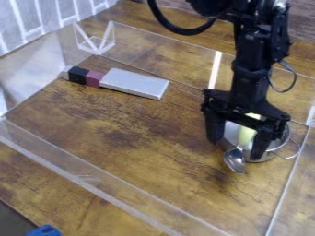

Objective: Move the toy knife to the left side of the table

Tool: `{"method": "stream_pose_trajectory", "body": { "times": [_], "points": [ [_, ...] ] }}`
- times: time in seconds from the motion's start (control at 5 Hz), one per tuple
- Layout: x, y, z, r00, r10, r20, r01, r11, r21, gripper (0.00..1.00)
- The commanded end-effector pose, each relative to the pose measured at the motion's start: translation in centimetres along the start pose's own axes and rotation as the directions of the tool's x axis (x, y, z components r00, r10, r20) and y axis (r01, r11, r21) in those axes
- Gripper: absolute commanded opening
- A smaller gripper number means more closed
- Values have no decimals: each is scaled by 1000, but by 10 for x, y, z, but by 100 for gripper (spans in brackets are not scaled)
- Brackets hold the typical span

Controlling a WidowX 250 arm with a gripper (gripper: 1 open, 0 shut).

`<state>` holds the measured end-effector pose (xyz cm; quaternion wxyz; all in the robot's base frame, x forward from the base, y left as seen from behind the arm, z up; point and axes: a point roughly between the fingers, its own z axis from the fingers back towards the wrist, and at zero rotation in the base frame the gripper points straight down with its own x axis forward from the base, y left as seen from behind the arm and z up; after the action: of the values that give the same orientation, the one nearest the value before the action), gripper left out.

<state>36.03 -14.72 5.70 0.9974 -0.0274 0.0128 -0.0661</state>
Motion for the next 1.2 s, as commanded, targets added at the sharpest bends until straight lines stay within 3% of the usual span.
{"method": "stream_pose_trajectory", "body": {
  "times": [0.0, 1.0],
  "points": [
    [15, 7, 17, 998, 4, 58, -3, 1000, -22, 100],
    [20, 7, 21, 997, -50, 54, 52, 998, -30, 100]
  ]
}}
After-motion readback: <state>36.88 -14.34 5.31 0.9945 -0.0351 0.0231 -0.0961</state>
